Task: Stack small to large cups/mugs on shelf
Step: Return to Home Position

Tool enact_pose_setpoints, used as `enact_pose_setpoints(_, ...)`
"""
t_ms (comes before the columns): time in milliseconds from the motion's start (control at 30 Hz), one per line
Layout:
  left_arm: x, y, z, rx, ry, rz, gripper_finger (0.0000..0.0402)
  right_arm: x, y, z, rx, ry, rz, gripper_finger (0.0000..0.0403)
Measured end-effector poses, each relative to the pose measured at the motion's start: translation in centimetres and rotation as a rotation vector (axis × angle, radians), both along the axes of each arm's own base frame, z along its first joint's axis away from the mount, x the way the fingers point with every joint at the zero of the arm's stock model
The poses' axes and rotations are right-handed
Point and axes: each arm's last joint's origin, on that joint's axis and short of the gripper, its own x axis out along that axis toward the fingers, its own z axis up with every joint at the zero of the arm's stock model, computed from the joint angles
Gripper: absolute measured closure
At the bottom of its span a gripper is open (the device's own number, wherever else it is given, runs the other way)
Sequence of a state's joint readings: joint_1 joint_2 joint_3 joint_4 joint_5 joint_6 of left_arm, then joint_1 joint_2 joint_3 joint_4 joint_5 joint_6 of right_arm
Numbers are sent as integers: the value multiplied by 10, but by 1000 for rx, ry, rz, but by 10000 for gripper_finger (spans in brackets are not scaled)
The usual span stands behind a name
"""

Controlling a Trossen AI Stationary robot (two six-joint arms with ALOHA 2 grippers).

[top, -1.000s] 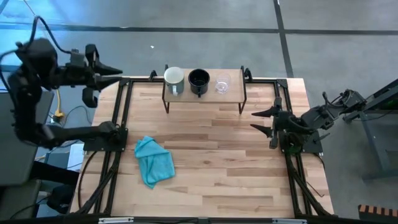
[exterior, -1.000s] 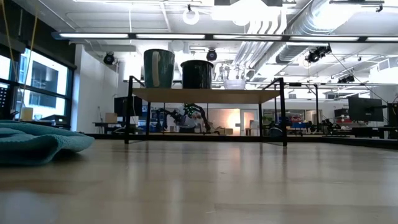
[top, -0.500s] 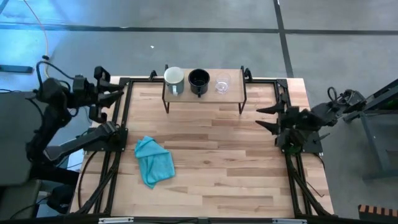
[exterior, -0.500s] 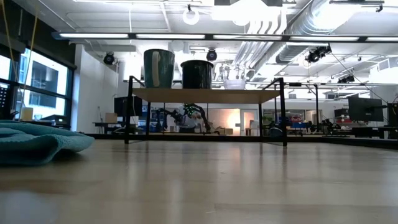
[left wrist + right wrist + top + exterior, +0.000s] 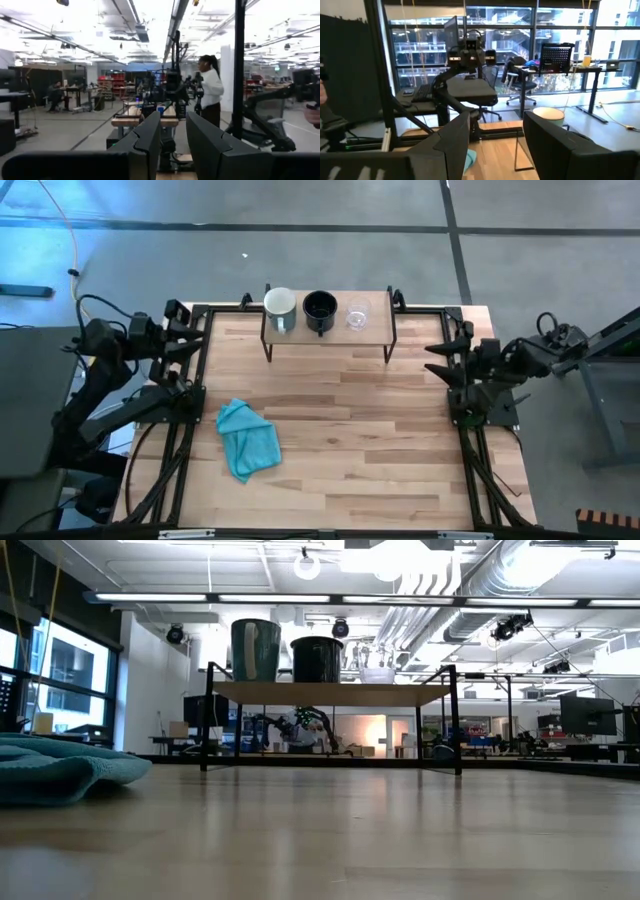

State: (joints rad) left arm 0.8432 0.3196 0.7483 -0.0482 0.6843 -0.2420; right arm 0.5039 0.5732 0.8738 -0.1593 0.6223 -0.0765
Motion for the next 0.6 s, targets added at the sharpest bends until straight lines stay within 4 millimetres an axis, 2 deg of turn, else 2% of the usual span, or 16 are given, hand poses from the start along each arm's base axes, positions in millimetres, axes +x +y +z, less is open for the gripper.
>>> enact_pose_setpoints(333,8,6,-17,-63,39,-53,318,-1,1,-3,9,23,58,224)
enact_pose_setpoints(600,25,7,-39,-61,-14,-161,318,-1,-3,-7,25,59,74,224)
